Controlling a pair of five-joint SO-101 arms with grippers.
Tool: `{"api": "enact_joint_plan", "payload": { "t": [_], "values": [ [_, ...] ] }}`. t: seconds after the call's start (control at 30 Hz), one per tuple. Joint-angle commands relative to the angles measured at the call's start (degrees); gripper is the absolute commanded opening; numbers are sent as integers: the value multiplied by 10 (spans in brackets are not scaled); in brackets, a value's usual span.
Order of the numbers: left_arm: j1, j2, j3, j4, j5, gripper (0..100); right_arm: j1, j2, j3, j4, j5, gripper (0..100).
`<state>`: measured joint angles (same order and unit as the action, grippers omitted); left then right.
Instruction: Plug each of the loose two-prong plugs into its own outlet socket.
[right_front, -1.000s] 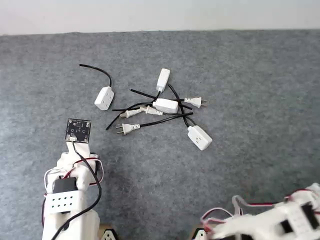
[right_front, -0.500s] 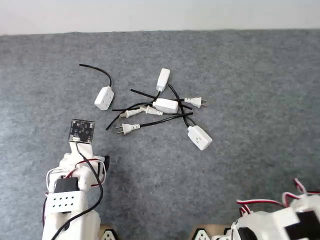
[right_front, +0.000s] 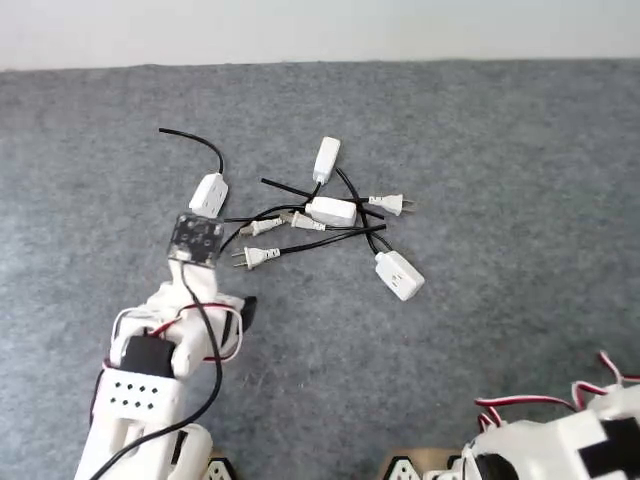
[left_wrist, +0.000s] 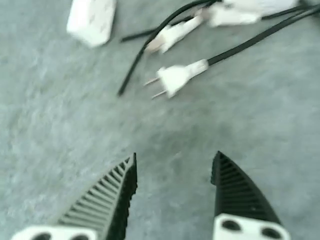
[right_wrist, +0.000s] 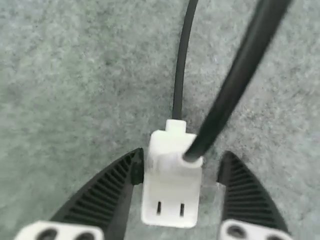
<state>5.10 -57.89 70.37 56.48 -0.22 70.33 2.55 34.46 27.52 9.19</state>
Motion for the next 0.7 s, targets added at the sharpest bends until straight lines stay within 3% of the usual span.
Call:
{"api": "enact_joint_plan", "payload": {
  "t": [0.0, 0.27, 0.47, 0.67],
  "values": [
    [61, -4, -83, 41, 18, 234, -12, -60, -83, 130, 9, 308],
    [146, 213, -257, 45, 88, 235, -12, -96, -153, 252, -11, 294],
    [207, 408, -380, 18, 101, 234, -11, -97, -160, 253, -44, 58],
    [288, 548, -444, -80, 98, 233, -16, -86, -126, 226, -33, 58]
  ]
}}
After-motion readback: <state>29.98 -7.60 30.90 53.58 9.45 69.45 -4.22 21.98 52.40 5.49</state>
